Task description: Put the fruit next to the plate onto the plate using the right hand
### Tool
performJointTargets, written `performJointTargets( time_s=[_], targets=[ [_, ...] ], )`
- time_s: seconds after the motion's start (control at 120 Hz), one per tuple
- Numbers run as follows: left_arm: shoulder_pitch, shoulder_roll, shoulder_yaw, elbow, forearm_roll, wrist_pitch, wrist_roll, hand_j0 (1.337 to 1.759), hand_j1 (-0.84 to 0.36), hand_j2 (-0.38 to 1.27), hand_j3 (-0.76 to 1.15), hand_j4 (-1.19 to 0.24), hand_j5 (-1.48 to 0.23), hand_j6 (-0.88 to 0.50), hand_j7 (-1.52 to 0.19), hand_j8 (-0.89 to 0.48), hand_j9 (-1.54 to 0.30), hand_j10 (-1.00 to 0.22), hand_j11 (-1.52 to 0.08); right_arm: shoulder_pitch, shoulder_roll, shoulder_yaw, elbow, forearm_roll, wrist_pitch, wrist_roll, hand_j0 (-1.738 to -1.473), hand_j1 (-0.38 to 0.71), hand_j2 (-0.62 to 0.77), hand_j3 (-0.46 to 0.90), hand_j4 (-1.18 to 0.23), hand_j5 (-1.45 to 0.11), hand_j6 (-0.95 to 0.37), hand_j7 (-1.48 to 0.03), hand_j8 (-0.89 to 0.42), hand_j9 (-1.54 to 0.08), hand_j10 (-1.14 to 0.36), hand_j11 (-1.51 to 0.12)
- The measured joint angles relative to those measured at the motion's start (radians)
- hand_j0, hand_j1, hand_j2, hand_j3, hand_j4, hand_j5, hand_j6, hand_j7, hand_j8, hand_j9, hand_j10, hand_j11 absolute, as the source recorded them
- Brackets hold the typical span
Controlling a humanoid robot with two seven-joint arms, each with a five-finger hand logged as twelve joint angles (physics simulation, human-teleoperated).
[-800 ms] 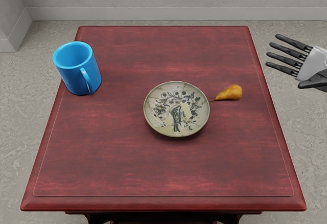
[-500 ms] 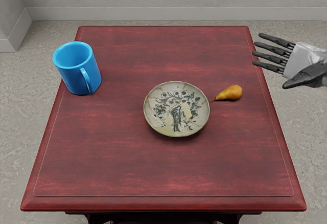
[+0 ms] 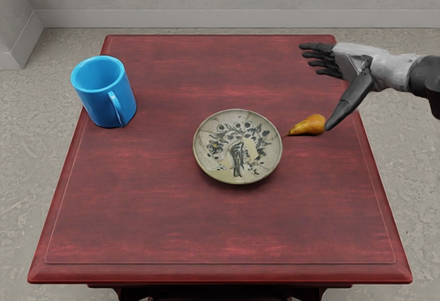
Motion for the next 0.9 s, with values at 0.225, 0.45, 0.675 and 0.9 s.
performJointTargets(
  time_s=[0.225,0.45,0.675,0.9],
  targets=[
    [0.0,0.0,0.0,0.0,0.0,0.0,0.0,1.658,0.35,0.0,0.0,0.0,0.0,0.0,0.0,0.0,0.0,0.0,0.0,0.063,0.01,-0.221,0.045,-0.245,-0.215,0.0,-1.658,-0.35,0.0,0.0,0.0,0.0,0.0,0.0,0.0,0.0,0.0,0.0],
    [0.0,0.0,0.0,0.0,0.0,0.0,0.0,1.658,0.35,0.0,0.0,0.0,0.0,0.0,0.0,0.0,0.0,0.0,0.0,0.152,0.019,-0.397,0.027,-0.335,-0.322,0.0,-1.658,-0.35,0.0,0.0,0.0,0.0,0.0,0.0,0.0,0.0,0.0,0.0],
    [-0.001,0.0,-0.001,0.0,0.0,0.0,0.0,1.658,0.35,0.0,0.0,0.0,0.0,0.0,0.0,0.0,0.0,0.0,0.0,0.184,0.038,-0.503,-0.016,-0.396,-0.438,0.0,-1.658,-0.35,0.0,0.0,0.0,0.0,0.0,0.0,0.0,0.0,0.0,0.0],
    [0.0,0.0,-0.001,0.0,0.0,0.0,0.0,1.658,0.35,0.0,0.0,0.0,0.0,0.0,0.0,0.0,0.0,0.0,0.0,0.183,0.084,-0.546,-0.08,-0.424,-0.51,0.0,-1.658,-0.35,0.0,0.0,0.0,0.0,0.0,0.0,0.0,0.0,0.0,0.0]
  ],
)
